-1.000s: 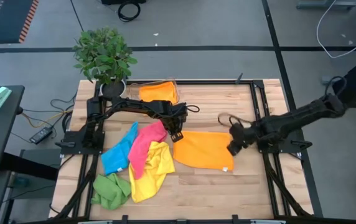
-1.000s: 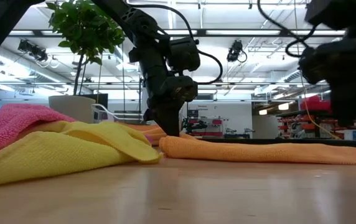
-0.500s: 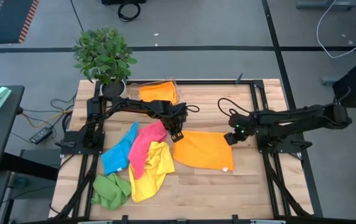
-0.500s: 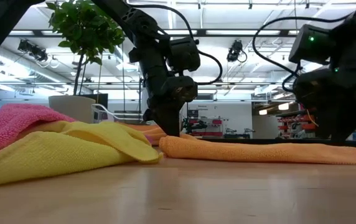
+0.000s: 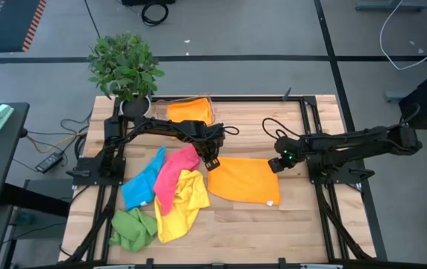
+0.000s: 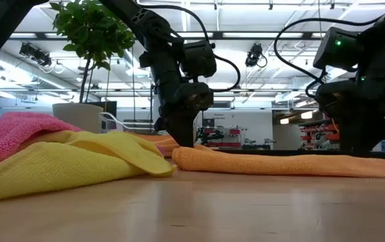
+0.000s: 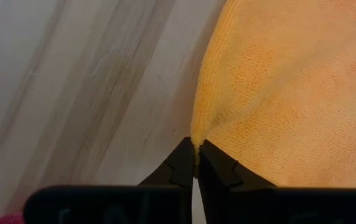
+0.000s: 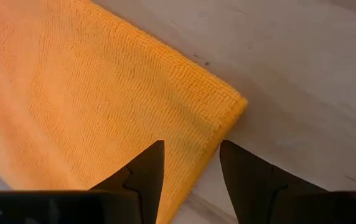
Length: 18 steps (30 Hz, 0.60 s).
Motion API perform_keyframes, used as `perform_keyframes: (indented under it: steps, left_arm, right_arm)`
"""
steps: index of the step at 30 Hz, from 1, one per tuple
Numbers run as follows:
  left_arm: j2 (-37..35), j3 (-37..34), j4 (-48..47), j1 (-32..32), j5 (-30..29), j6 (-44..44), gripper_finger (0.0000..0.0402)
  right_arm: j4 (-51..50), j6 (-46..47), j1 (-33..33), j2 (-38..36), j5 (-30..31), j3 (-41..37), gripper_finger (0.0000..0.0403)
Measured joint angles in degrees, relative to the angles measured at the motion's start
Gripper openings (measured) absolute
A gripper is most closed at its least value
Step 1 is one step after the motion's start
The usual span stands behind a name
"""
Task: Fold microfiber towels
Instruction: Fold the orange microfiber cloth
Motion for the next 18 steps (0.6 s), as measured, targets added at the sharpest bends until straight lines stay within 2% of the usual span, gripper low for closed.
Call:
perform_keyframes:
  steps: [4,11,15,18]
  left_arm:
    - [0.0,0.0,0.0,0.0,0.0,0.0,0.0008]
    - [0.0,0.0,0.0,0.0,0.0,0.0,0.002]
    - [0.0,0.0,-0.4,0.0,0.0,0.0,0.0008]
    - [0.0,0.0,-1.1,0.0,0.0,0.0,0.0017]
  right_arm:
    - [0.0,0.0,0.0,0.0,-0.2,0.0,0.0123]
    - [0.0,-2.4,0.0,-0.1,-0.2,0.0,0.0019]
    - [0.0,-3.0,-0.1,-2.0,-1.0,0.0,0.0007]
    - [0.0,-3.0,-1.0,-5.0,-1.1,0.0,0.0005]
